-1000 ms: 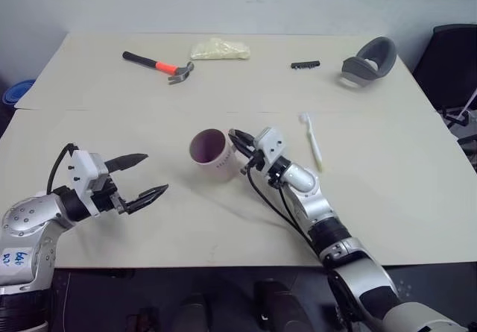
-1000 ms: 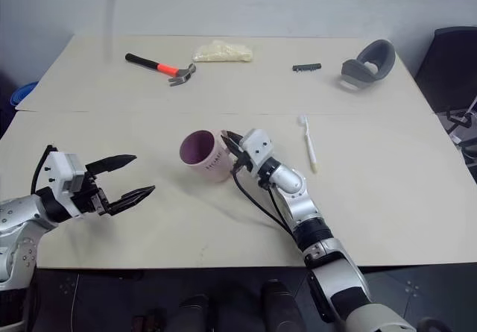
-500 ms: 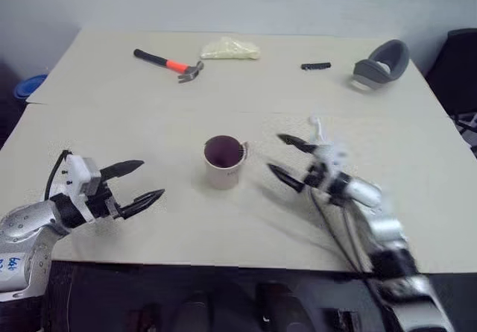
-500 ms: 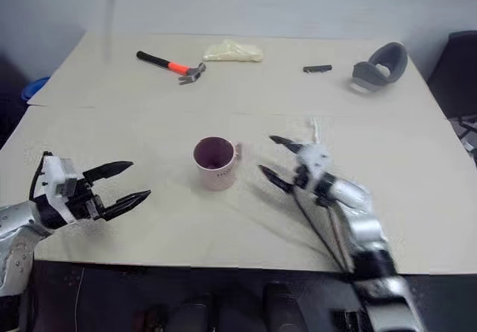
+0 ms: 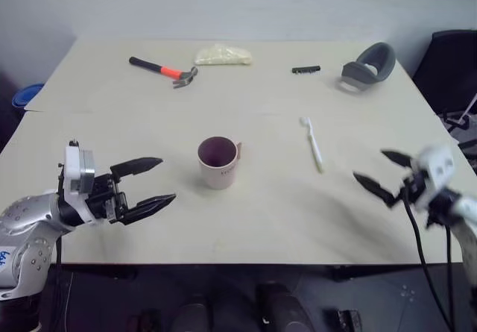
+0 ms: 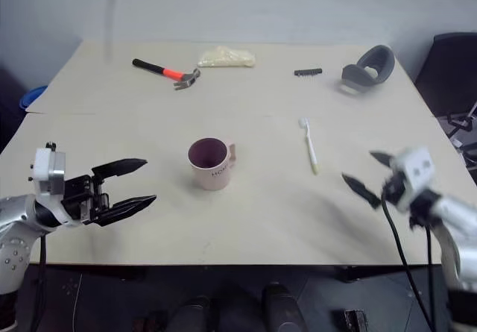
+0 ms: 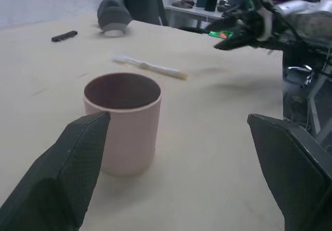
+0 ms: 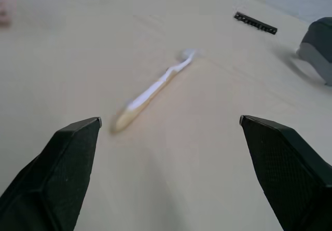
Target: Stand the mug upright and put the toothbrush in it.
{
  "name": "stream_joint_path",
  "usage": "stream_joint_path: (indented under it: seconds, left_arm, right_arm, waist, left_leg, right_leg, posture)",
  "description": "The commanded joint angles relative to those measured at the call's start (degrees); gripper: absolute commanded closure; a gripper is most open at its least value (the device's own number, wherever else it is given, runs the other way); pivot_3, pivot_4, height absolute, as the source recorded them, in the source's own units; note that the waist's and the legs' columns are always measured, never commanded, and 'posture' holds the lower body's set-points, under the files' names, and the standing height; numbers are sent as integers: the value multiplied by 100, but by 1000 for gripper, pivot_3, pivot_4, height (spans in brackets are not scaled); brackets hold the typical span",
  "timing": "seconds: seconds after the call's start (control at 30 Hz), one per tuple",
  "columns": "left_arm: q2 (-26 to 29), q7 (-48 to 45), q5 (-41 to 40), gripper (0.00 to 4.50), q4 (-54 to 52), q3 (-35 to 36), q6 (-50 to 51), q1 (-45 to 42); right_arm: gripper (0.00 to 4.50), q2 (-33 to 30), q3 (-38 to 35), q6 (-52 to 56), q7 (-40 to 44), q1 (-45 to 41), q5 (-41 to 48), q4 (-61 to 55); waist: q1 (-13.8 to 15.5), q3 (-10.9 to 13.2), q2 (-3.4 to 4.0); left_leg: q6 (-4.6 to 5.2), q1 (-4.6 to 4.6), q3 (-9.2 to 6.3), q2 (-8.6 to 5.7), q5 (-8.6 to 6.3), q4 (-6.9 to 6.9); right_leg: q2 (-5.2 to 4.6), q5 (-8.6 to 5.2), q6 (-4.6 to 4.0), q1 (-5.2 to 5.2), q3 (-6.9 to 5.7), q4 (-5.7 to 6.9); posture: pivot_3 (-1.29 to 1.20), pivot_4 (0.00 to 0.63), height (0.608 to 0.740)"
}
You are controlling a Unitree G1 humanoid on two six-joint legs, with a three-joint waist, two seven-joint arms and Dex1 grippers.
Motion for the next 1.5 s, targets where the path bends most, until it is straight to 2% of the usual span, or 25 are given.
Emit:
stream_joint_path:
  seconds: [0.03,0.1,0.17,0.3,0.33,0.4,0.5,0.63,0.77,0.8,0.87,0.93,1.0,1.07,1.2,1.4,1.5]
  left_arm:
    - [118,-12,59,0,-98,-25,-43,-86]
    - [133,-3,104,0,-101,-75,-69,-141]
    - [126,27,131,0,-118,-95,-76,-189]
    - [108,80,122,0,-204,-75,-63,-165]
    - [108,87,128,0,-230,-58,-75,-129]
    - [107,96,140,0,-256,-34,-98,-80]
    - [109,136,125,0,-315,69,-115,42]
    - [118,165,132,0,-351,147,-144,142]
    - [92,223,117,0,-368,173,-172,146]
    - [88,234,110,0,-369,178,-176,148]
    - [59,269,67,0,-340,225,-146,206]
    - [9,291,78,0,-238,277,-159,323]
    - [-34,305,146,0,-112,301,-207,419]
    - [-104,333,204,0,18,310,-257,501]
    - [-241,423,283,0,88,259,-328,629]
    - [-329,492,357,0,103,223,-391,633]
    - [-325,473,543,0,172,217,-590,700]
  right_arm:
    - [35,-128,622,1265,-84,-1019,-128,502]
    - [35,-161,961,1990,-130,-1578,-254,867]
    - [35,-31,1576,2230,-120,-2474,-745,1729]
    - [35,327,2235,2969,248,-3746,-1007,3149]
    - [202,383,2411,2914,402,-3957,-1156,3523]
    - [646,430,2649,2690,601,-4190,-1406,4022]
    - [1690,614,2730,2591,581,-4594,-1650,4793]
    - [3101,673,2944,2021,887,-4750,-2022,5181]
    - [4361,780,2374,1326,1083,-4725,-1678,5086]
    - [4369,806,2237,1164,1162,-4696,-1587,5044]
    - [4369,1068,1537,352,1868,-4238,-760,4224]
    - [4369,1652,899,-95,2282,-3737,218,3026]
    - [4369,2278,607,-37,2119,-3490,833,2210]
    - [4369,2897,729,23,1845,-3314,1071,1526]
    - [4369,4024,1156,-476,1416,-3180,930,1273]
    - [4369,4644,1661,-1392,1511,-3029,391,2103]
    - [3375,4636,1846,-1901,1833,-2938,145,2481]
  waist:
    - [33,0,0]
    - [54,0,0]
    - [61,1,0]
    - [36,2,2]
    - [34,2,2]
    - [30,2,2]
    - [30,2,2]
    - [25,2,2]
    - [17,2,2]
    - [7,2,2]
    - [9,3,3]
    - [-12,3,4]
    - [-76,5,7]
    - [-119,6,9]
    - [-123,5,7]
    - [-91,4,5]
    - [-119,4,5]
  left_leg:
    - [-2,-5,-2,7,0,-1]
    - [-3,-44,0,8,0,-5]
    - [-16,-102,-4,7,7,15]
    - [-6,-116,25,-9,2,44]
    - [2,-116,26,-9,-2,49]
    - [5,-115,25,-6,-4,51]
    - [5,-116,25,-4,-5,49]
    - [5,-115,26,-4,-5,54]
    - [5,-114,26,-4,-5,55]
    - [5,-114,28,-3,-5,56]
    - [4,-113,30,-2,-6,52]
    - [0,-113,30,6,-8,50]
    - [-4,-112,29,13,-9,45]
    - [-10,-111,23,14,-7,46]
    - [-12,-111,9,11,-7,49]
    - [-11,-113,0,-5,-7,52]
    - [-12,-113,2,-4,-7,52]
  right_leg:
    - [7,-5,-8,-12,-1,3]
    - [6,-8,-13,-65,1,12]
    - [0,-7,-12,-110,-3,21]
    - [-19,3,6,-120,13,20]
    - [-19,5,9,-119,15,22]
    - [-16,5,9,-119,14,23]
    - [-13,5,9,-120,13,23]
    - [-13,5,9,-119,14,26]
    - [-11,5,9,-119,13,31]
    - [-9,5,9,-119,12,32]
    - [-6,5,9,-120,11,35]
    - [3,5,9,-120,8,42]
    - [9,5,9,-120,7,54]
    - [5,5,9,-120,7,64]
    - [-3,5,9,-119,3,65]
    - [-24,5,9,-111,-6,54]
    - [-24,5,9,-111,-8,54]
  posture:
    - [0,150,740]
    - [0,150,740]
    - [0,150,740]
    - [0,150,740]
    - [0,150,740]
    - [0,150,740]
    - [0,150,740]
    - [0,150,740]
    - [0,150,740]
    - [0,150,740]
    - [0,150,740]
    - [0,150,740]
    - [0,150,740]
    - [0,150,740]
    - [0,150,740]
    - [0,150,740]
    - [0,150,740]
